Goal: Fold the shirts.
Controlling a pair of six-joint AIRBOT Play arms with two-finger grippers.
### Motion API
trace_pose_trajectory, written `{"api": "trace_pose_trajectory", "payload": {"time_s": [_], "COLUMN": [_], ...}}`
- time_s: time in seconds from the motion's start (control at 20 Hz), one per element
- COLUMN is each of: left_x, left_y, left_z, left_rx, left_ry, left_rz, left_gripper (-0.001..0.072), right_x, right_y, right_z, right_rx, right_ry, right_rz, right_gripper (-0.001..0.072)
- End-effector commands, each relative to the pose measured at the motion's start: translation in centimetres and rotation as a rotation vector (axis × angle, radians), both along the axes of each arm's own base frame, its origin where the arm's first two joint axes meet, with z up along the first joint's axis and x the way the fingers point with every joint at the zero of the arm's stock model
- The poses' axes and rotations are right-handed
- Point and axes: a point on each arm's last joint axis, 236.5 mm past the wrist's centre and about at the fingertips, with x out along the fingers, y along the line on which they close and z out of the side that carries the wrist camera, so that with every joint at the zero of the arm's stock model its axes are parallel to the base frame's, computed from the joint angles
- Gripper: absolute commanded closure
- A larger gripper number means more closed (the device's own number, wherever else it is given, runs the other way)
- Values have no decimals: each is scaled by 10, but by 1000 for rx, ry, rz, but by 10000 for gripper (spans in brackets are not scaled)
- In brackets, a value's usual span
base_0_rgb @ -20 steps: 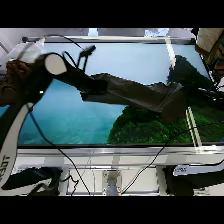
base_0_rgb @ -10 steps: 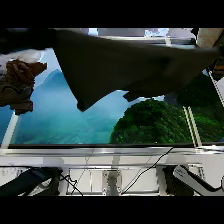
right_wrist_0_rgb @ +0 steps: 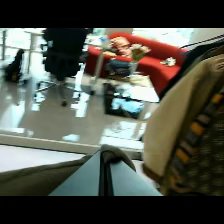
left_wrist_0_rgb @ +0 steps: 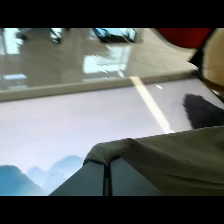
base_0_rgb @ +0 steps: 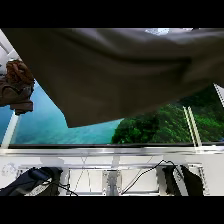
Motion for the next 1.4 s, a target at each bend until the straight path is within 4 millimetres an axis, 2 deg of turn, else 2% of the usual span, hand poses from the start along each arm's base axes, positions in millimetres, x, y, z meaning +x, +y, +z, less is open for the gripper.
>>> {"api": "trace_pose_trajectory", "payload": {"time_s": [0.0, 0.1, 0.2, 0.3, 0.4, 0.45, 0.55, 0.7, 0.8, 0.9, 1.0, 1.15, 1.25, 1.35], "left_x": [-36, -29, -9, 12, 31, 45, 77, 136, 181, 222, 258, 302, 325, 340], "left_y": [-30, -23, 5, 33, 33, 26, 10, -11, -7, 12, 24, 36, 39, 35], "left_z": [-11, -5, 1, 5, -11, -32, -89, -170, -225, -271, -306, -348, -374, -402], "left_rx": [-25, -20, 20, 68, 110, 144, 226, 328, 362, 364, 310, 252, 251, 250], "left_ry": [83, 45, -7, -53, -25, 30, 171, 303, 377, 437, 465, 461, 446, 447], "left_rz": [-176, -140, -1, 133, 165, 163, 156, 159, 194, 242, 264, 285, 289, 283], "left_gripper": [702, 701, 703, 702, 702, 702, 701, 701, 701, 700, 700, 700, 700, 700], "right_x": [-62, -65, -50, -21, 18, 40, 81, 129, 159, 193, 231, 288, 323, 349], "right_y": [-2, -9, -19, -34, -49, -55, -62, -72, -73, -67, -63, -58, -56, -51], "right_z": [6, 7, 2, -10, -36, -57, -109, -186, -231, -269, -301, -342, -368, -397], "right_rx": [-43, -39, -10, 36, 133, 191, 320, 482, 530, 536, 538, 543, 539, 534], "right_ry": [-17, -23, 1, 53, 134, 193, 331, 496, 570, 607, 605, 559, 513, 489], "right_rz": [-174, -207, -203, -181, -137, -103, -29, 41, 64, 91, 98, 82, 58, 38], "right_gripper": [691, 691, 691, 690, 690, 689, 689, 688, 687, 687, 687, 687, 688, 687]}}
